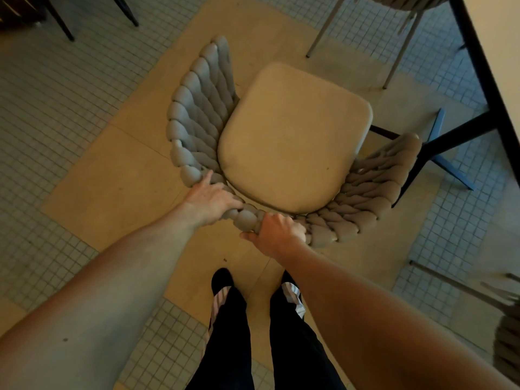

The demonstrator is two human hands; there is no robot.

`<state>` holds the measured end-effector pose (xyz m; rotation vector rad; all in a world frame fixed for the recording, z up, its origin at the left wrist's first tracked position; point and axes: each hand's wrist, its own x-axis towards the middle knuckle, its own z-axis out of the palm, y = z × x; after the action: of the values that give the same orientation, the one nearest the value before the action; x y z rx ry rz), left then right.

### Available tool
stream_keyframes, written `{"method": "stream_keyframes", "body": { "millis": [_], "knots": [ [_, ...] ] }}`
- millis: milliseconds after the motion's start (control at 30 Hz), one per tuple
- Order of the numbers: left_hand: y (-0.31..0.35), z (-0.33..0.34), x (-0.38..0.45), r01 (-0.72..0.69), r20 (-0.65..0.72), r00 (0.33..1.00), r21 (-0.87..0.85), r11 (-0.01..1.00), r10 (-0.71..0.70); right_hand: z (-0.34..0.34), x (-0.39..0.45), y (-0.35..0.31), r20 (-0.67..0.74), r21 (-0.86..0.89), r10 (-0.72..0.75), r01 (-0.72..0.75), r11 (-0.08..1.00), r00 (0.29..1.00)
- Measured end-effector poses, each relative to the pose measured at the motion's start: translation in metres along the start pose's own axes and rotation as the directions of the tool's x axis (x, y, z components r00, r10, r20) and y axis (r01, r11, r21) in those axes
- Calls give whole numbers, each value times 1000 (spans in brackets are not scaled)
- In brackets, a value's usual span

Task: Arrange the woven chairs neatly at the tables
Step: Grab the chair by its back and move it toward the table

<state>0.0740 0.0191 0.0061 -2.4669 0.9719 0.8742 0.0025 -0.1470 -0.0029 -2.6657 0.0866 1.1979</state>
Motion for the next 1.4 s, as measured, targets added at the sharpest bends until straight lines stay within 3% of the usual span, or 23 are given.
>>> {"method": "stream_keyframes", "body": {
  "millis": [133, 300, 533, 700, 967, 1067, 1200, 1400],
  "knots": [
    [-7, -4, 5, 52, -1, 999, -1, 999, -52, -1, 7, -4, -50, -5, -33, 33, 999, 998],
    [3, 1, 5, 90, -8, 996, 0, 996, -90, 1, 5, 20, -45, -62, -188, 185, 981, 981],
    [56, 0, 19, 12, -1, 1000, -131, 991, -12, -4, 0, 77, 2, -231, -297, 289, 929, 955],
    [106, -13, 30, -21, -50, 999, -237, 971, 9, -17, -3, 111, 18, -309, -258, 251, 917, 966],
    [159, -29, 44, 47, -118, 990, -280, 959, -83, -37, 4, 156, 77, -474, -220, 230, 850, 972],
    [162, -27, 49, 52, -161, 983, -234, 971, -91, -33, 11, 172, 42, -518, -246, 232, 823, 968],
    [155, -29, 48, -21, -118, 993, -161, 987, 2, -26, 7, 172, -28, -581, -306, 234, 779, 952],
    [133, -22, 36, -67, -94, 994, -115, 991, 57, -17, -6, 141, -36, -492, -244, 195, 848, 969]
  ]
}}
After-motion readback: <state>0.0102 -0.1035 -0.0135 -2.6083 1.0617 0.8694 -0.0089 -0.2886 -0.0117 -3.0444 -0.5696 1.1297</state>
